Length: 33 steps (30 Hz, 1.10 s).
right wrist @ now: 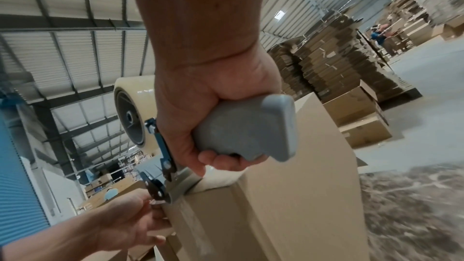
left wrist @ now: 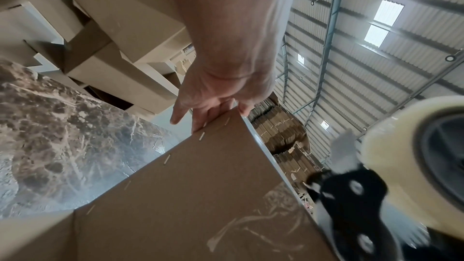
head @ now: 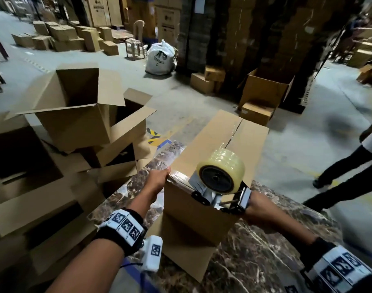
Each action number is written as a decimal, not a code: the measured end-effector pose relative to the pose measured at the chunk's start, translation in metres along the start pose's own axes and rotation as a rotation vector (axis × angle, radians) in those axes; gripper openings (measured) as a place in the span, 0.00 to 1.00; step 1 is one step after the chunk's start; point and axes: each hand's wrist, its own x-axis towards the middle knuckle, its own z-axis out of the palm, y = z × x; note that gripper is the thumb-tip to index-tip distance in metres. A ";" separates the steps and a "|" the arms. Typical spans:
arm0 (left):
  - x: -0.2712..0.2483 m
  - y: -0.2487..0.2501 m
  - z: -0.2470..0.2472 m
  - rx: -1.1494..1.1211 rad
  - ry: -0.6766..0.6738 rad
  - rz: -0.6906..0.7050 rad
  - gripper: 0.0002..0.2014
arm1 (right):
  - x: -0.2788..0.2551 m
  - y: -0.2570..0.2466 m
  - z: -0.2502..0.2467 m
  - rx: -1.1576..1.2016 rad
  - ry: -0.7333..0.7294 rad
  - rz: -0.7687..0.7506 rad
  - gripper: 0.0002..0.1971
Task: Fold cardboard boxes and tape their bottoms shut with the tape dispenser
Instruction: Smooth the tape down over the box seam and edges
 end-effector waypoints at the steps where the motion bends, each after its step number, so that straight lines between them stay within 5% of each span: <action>1: 0.000 0.000 0.000 0.012 -0.002 -0.009 0.22 | -0.008 0.003 -0.002 0.015 0.000 -0.019 0.05; 5: -0.024 0.020 0.003 0.199 0.048 0.079 0.18 | -0.020 0.002 -0.006 0.009 0.002 -0.060 0.09; 7: -0.040 0.023 0.004 0.524 0.171 0.376 0.14 | -0.018 0.002 -0.009 0.013 -0.020 -0.037 0.09; 9: -0.052 0.015 0.003 0.742 0.253 0.831 0.12 | -0.019 0.006 -0.011 0.035 -0.029 -0.023 0.08; 11: -0.049 -0.005 0.002 0.943 0.076 1.202 0.23 | -0.019 0.011 -0.013 0.038 -0.021 -0.011 0.08; 13: -0.046 -0.014 0.006 1.098 -0.112 1.355 0.31 | -0.019 0.016 -0.013 -0.003 0.001 -0.005 0.10; 18: -0.031 -0.012 0.015 1.085 -0.190 1.432 0.24 | -0.016 0.018 -0.009 0.021 -0.006 -0.058 0.09; 25: -0.022 -0.015 0.014 0.970 -0.158 1.459 0.21 | -0.024 0.030 -0.023 -0.148 -0.010 -0.089 0.09; 33: -0.025 -0.018 0.018 1.006 -0.099 1.458 0.23 | -0.063 0.061 -0.044 -0.041 0.030 -0.052 0.14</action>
